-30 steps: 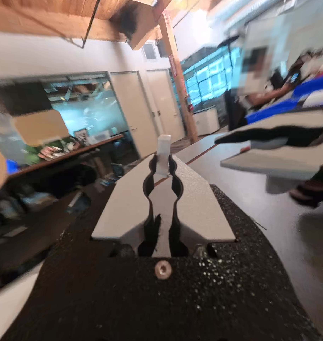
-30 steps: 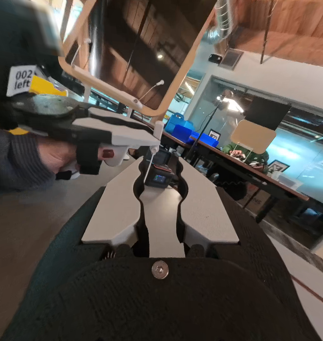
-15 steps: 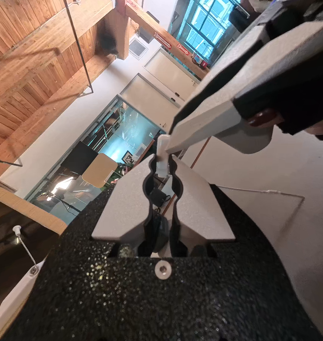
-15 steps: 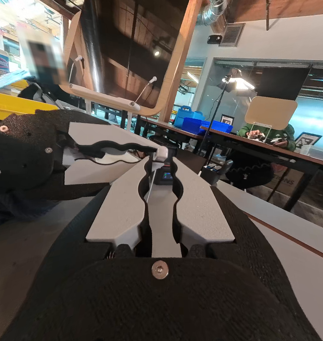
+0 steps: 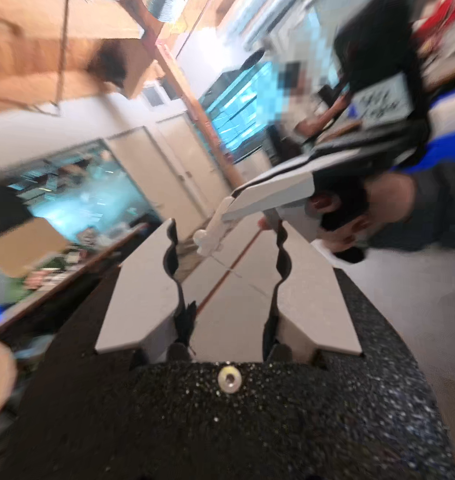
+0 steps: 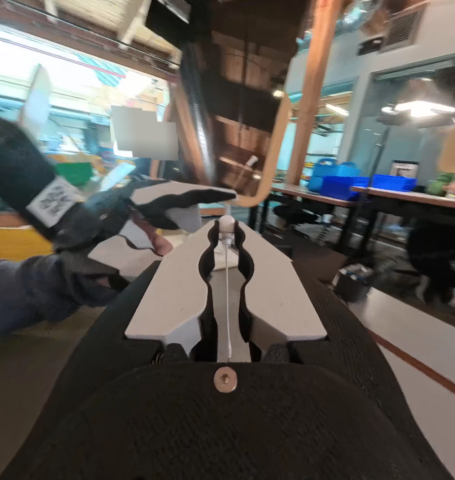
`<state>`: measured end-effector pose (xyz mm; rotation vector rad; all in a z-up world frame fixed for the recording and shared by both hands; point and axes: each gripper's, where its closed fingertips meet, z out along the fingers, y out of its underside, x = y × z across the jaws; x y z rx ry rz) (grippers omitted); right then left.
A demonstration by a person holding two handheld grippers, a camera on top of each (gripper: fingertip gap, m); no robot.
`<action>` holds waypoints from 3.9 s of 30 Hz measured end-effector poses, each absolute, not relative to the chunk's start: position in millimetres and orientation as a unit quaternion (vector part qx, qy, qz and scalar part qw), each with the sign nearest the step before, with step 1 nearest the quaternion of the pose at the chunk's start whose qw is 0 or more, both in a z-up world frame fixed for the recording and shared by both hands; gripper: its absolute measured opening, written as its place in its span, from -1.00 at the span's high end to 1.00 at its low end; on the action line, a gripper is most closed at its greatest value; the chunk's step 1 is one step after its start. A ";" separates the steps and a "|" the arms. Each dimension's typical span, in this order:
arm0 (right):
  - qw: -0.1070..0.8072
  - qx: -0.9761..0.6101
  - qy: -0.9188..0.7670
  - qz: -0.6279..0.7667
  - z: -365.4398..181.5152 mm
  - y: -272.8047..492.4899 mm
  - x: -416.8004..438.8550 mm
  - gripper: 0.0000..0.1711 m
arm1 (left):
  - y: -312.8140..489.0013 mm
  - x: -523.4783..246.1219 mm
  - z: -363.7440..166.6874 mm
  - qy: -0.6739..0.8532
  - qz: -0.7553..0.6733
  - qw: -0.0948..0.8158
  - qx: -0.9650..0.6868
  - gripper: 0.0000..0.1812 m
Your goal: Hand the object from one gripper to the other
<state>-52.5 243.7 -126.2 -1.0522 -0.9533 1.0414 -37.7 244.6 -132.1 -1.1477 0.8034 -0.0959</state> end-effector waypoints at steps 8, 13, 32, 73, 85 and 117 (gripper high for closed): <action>0.633 -0.295 -0.503 0.509 -59.6 183.5 -24.2 0.88 | 186.9 -37.1 -75.3 0.349 -0.423 0.643 -0.535 0.49; 0.609 -0.271 -0.541 0.512 -53.7 159.4 -15.6 0.89 | 166.6 -15.7 -71.5 0.403 -0.404 0.638 -0.518 0.79; 0.447 -0.493 -0.343 0.663 -15.8 181.4 -27.1 0.51 | 148.5 -76.7 -0.3 0.330 0.429 0.807 -0.237 0.89; 0.600 -0.324 -0.518 0.517 -6.7 130.0 -13.6 0.87 | 145.3 -30.8 -19.1 0.291 -0.564 0.604 -0.483 0.35; 0.596 -0.318 -0.516 0.526 -6.0 127.5 -12.2 0.88 | 134.3 -11.6 -22.6 0.349 -0.494 0.648 -0.462 0.89; 0.391 -0.464 -0.438 0.663 -21.2 140.2 -29.3 0.80 | 133.7 -24.0 -27.3 0.436 0.503 0.737 -0.115 0.89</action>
